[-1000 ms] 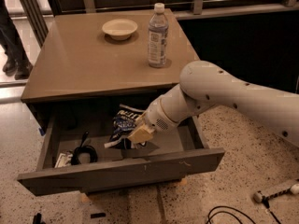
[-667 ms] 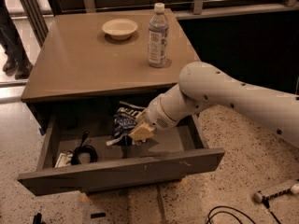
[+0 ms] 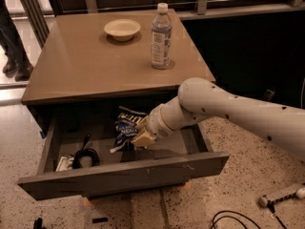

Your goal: Place blue chip bag into top drawer

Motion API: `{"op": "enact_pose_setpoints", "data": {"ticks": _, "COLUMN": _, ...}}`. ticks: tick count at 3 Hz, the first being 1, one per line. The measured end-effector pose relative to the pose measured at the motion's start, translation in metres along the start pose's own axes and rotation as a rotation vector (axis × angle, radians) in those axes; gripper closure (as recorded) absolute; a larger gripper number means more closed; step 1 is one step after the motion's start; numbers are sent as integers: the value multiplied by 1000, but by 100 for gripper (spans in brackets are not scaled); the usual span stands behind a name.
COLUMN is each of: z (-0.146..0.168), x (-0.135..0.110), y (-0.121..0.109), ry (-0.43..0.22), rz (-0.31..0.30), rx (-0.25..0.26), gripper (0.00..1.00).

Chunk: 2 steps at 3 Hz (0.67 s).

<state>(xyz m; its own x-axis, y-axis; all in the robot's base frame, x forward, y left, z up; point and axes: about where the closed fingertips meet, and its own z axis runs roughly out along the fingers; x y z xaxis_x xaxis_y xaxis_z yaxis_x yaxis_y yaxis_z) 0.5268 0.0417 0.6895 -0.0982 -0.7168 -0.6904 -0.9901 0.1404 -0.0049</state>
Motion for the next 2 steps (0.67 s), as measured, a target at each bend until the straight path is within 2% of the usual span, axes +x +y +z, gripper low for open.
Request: {"op": "enact_pose_setpoints", "data": {"ticks": 2, "z": 28, "x": 12, "y": -20, "ry": -32, "rz": -67, "rx": 24, "gripper": 100}}
